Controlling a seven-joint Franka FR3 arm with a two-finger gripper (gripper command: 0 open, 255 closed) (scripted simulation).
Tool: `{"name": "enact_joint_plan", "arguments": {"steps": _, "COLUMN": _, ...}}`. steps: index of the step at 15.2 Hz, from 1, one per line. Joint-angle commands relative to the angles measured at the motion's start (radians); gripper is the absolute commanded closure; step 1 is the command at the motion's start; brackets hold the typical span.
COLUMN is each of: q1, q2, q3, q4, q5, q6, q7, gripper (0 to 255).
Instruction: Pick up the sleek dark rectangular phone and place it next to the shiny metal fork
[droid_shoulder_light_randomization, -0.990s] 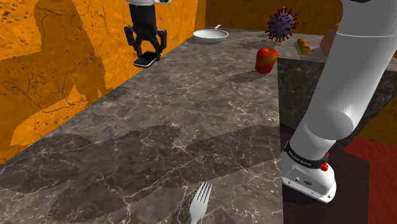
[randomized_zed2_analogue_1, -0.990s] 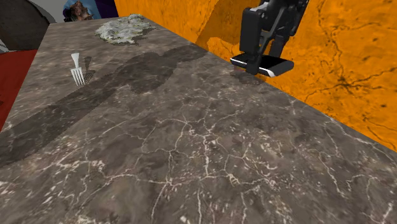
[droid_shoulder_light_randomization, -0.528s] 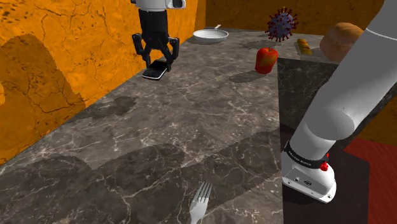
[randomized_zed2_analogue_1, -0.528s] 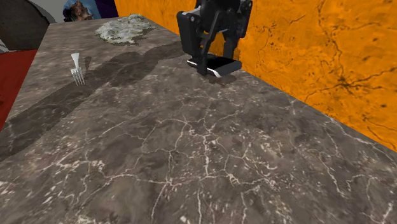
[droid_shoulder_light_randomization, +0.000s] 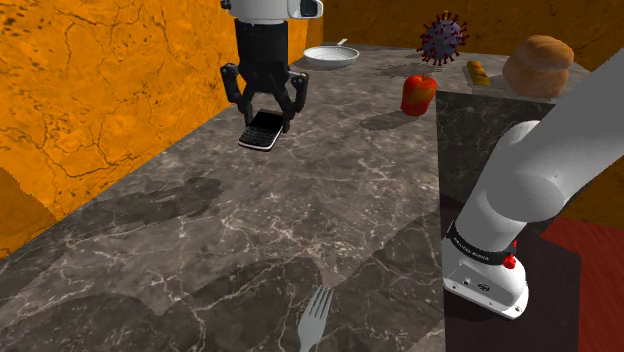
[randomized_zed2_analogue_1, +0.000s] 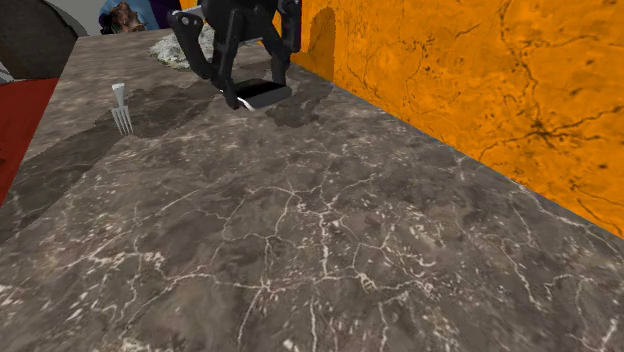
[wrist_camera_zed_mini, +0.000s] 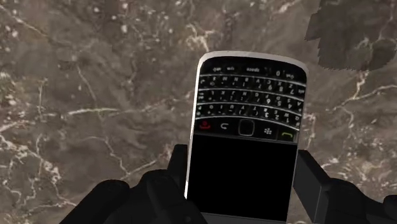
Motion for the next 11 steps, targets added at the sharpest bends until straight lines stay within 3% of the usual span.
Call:
{"name": "enact_joint_plan", "arguments": {"steps": 1, "q1": 0.023, "q2": -0.066, "q3": 0.008, "q4": -0.055, "q5": 0.031, "q6": -0.006, "q7": 0.016, "gripper": 255}}
{"name": "enact_joint_plan", "arguments": {"steps": 11, "q1": 0.156, "q2": -0.324, "q3": 0.075, "q4": -0.207, "q5": 0.162, "q6": -0.079, "q7": 0.149, "gripper": 255}}
